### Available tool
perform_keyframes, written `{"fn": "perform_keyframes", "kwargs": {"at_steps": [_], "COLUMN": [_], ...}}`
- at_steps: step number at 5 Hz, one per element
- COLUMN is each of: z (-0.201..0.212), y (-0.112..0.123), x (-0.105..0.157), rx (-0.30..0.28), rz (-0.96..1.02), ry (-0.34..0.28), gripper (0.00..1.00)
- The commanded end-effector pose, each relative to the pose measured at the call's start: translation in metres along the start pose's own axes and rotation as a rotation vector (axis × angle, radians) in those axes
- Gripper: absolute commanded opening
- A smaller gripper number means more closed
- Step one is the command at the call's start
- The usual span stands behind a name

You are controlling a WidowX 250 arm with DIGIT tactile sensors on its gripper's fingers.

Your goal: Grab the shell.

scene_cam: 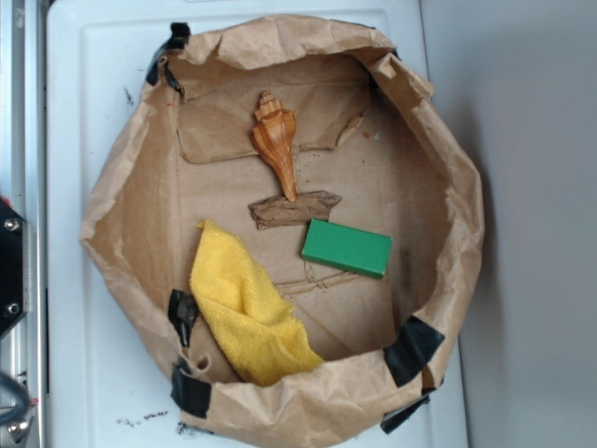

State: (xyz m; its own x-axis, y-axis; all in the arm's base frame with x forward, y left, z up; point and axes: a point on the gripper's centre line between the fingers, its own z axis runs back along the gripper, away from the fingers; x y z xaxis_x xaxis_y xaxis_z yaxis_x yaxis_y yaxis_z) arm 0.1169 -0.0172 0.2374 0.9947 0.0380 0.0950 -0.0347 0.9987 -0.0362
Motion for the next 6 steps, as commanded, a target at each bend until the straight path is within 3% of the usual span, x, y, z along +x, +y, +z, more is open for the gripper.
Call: {"fn": "perform_keyframes", "kwargs": {"at_steps": [1,3,4,5,6], "z": [0.0,-0.016,-0.022,-0.038,-0.05], "y": [0.0,0.029,0.044,0.072,0.086], "x": [0.0,0.065,0.093,0.116,0.124], "rx": [0.0,-0.037,-0.029,-0.038,-0.048], "rz": [0.0,0.147,0.224,0.47,0.732], "ry": [0.0,-0.031,-0.013,-0.101,-0.029], "gripper": [1.0,1.0,1.0,1.0,1.0]}}
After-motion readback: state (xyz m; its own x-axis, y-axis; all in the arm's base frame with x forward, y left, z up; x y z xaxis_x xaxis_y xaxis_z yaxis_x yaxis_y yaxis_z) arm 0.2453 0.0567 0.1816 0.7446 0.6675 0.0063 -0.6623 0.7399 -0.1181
